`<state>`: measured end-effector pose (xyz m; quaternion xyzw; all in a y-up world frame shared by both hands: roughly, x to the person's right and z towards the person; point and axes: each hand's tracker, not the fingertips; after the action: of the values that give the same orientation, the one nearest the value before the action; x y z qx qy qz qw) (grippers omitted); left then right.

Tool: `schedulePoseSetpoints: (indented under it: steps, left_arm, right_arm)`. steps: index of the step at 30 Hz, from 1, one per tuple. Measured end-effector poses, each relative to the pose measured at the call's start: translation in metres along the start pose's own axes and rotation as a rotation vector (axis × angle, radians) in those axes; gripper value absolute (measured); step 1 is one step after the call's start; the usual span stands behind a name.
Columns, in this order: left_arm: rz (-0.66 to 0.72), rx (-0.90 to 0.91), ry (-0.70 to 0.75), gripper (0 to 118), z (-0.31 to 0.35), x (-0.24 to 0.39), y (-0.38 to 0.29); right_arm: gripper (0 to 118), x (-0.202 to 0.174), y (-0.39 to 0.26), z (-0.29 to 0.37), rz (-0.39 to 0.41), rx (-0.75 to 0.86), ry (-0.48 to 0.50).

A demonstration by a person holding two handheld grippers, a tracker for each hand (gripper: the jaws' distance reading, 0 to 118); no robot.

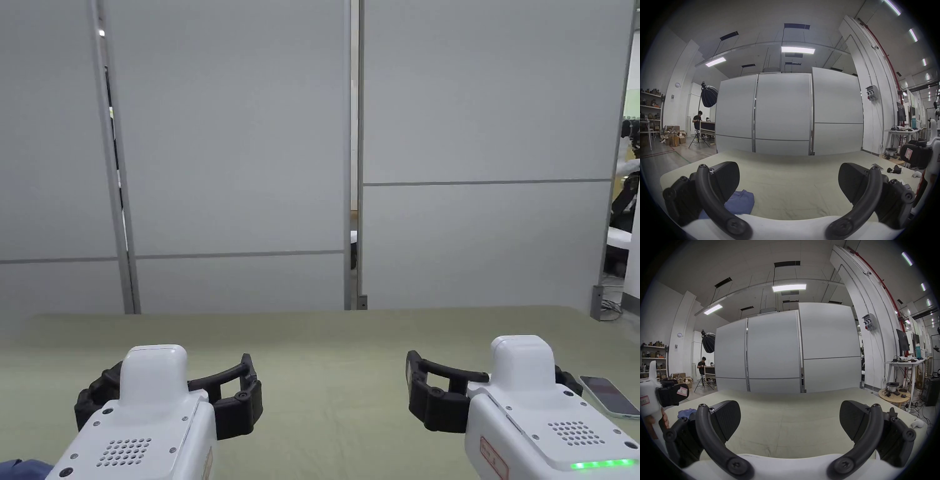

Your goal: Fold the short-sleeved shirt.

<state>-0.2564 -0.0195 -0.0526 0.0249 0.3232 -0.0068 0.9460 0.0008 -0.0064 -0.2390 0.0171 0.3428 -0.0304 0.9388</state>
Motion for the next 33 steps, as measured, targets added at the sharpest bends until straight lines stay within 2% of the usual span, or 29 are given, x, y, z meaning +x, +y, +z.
schedulePoseSetpoints:
  steps: [19, 28, 30, 31, 32, 33]
  left_arm:
    - [0.002, -0.039, 0.009, 118, -0.007, -0.003, -0.002]
    - [-0.039, -0.071, 0.040, 118, -0.009, 0.001, 0.001]
    - [-0.042, -0.074, 0.024, 116, -0.006, 0.001, 0.002]
    - [-0.038, -0.070, -0.001, 92, -0.003, 0.001, 0.003]
    - [-0.031, -0.057, -0.035, 40, -0.001, 0.001, 0.004]
    - [-0.029, -0.071, -0.038, 0, -0.003, 0.002, 0.005]
  right_arm:
    - [118, -0.002, 0.000, -0.004, 0.041, -0.020, -0.028]
    - [118, -0.003, 0.001, 0.000, 0.060, 0.004, -0.063]
    - [118, -0.001, 0.003, 0.003, 0.064, 0.010, -0.034]
    - [111, 0.000, 0.004, 0.005, 0.069, 0.011, -0.007]
    - [77, -0.003, 0.005, 0.007, 0.083, 0.024, -0.016]
    - [2, -0.008, 0.005, 0.008, 0.136, 0.043, -0.075]
